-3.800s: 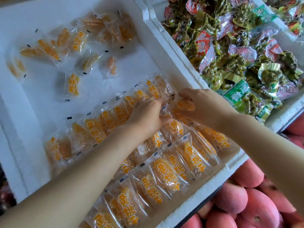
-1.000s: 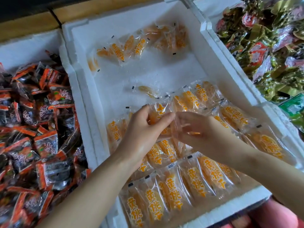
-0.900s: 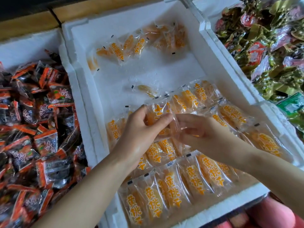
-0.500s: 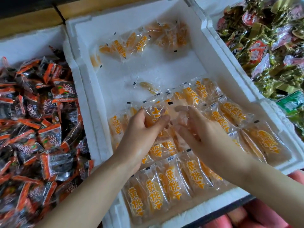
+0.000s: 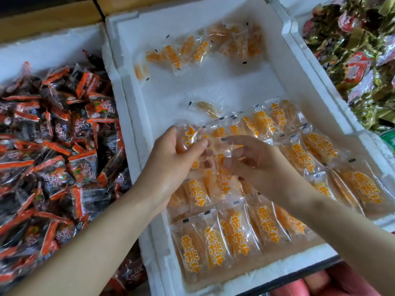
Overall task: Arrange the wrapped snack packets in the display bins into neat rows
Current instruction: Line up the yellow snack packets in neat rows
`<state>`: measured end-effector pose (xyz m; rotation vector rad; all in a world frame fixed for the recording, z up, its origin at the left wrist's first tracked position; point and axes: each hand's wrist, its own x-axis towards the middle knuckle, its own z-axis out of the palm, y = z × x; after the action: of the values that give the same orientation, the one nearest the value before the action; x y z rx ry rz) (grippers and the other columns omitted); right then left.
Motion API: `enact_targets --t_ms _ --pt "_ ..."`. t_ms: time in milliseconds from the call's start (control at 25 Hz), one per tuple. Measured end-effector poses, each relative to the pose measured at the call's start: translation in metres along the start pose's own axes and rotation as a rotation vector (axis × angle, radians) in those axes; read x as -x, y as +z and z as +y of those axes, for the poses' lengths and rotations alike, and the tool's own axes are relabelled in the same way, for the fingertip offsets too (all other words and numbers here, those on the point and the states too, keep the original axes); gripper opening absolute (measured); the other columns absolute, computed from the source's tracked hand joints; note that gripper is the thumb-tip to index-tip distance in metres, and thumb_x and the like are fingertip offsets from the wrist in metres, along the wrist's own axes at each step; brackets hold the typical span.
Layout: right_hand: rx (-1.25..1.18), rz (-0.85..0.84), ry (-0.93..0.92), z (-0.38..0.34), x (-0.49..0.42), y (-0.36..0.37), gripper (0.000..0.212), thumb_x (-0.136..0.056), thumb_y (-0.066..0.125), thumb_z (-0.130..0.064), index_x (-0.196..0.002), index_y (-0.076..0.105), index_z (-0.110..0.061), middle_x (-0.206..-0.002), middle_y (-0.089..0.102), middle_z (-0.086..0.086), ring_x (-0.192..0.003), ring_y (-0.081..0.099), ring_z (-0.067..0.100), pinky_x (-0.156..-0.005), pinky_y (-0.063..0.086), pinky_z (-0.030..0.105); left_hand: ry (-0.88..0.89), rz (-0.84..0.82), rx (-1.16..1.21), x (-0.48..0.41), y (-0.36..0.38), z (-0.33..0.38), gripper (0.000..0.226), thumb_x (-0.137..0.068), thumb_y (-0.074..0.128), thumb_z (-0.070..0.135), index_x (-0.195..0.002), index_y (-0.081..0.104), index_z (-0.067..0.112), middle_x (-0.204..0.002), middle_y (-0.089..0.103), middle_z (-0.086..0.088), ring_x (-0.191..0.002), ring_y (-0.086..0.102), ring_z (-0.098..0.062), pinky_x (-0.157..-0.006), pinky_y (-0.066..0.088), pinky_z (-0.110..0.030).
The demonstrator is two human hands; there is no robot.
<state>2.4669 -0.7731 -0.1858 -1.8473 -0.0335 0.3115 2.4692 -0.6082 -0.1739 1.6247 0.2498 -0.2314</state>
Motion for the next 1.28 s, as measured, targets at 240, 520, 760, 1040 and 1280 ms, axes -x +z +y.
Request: enact_targets --t_ms 240,520,760,1040,1280 --pt "0.181 -0.029 -0.036 -0.005 -0.022 0.035 0.021 -0.087 0.062 -0.016 -0.101 0.049 -0.027 -0.074 0.061 -0.010 -0.068 0.061 0.014 -0.069 0.051 0.034 0.011 0.200 0.117 -0.011 -0.045 0.000 0.015 -0.082 0.069 0.024 -0.086 0.056 0.018 -0.086 0.060 -0.005 -0.087 0.061 -0.026 -0.074 0.056 -0.048" --pt "0.538 -0.240 -0.161 -0.005 -0.030 0.077 0.038 -0.090 0.058 -0.013 -0.125 0.045 -0.018 -0.100 0.067 0.003 -0.089 0.062 0.022 -0.076 0.041 0.025 0.056 0.218 0.074 0.004 -0.071 -0.007 0.019 -0.093 0.053 0.001 -0.101 0.058 0.017 -0.097 0.069 0.002 -0.097 0.067 -0.022 -0.096 0.049 -0.053" --pt "0.787 -0.235 -0.285 -0.003 -0.024 0.078 0.044 -0.092 0.058 -0.025 -0.132 0.040 -0.024 -0.129 0.044 -0.004 -0.097 0.061 0.021 -0.084 0.047 0.037 0.037 0.138 0.034 0.022 -0.070 -0.016 0.025 -0.089 0.064 0.012 -0.114 0.060 0.016 -0.109 0.067 -0.011 -0.093 0.069 -0.028 -0.085 0.054 -0.054" --pt "0.112 -0.128 -0.140 -0.016 -0.011 0.058 0.024 -0.087 0.059 -0.026 -0.111 0.055 -0.028 -0.095 0.064 -0.016 -0.083 0.064 0.009 -0.075 0.054 0.028 -0.008 0.079 0.138 0.026 -0.048 -0.011 0.021 -0.093 0.052 0.000 -0.096 0.065 0.015 -0.079 0.067 0.006 -0.070 0.069 -0.013 -0.075 0.059 -0.035" --pt "0.123 -0.126 0.018 -0.022 0.001 0.007 0.026 -0.064 0.073 -0.041 -0.087 0.063 -0.037 -0.080 0.067 -0.016 -0.064 0.060 0.006 -0.055 0.046 0.019 0.010 -0.022 0.104 0.018 -0.012 0.001 0.017 -0.085 0.064 0.003 -0.096 0.062 0.016 -0.079 0.064 -0.001 -0.067 0.067 -0.014 -0.064 0.059 -0.028"
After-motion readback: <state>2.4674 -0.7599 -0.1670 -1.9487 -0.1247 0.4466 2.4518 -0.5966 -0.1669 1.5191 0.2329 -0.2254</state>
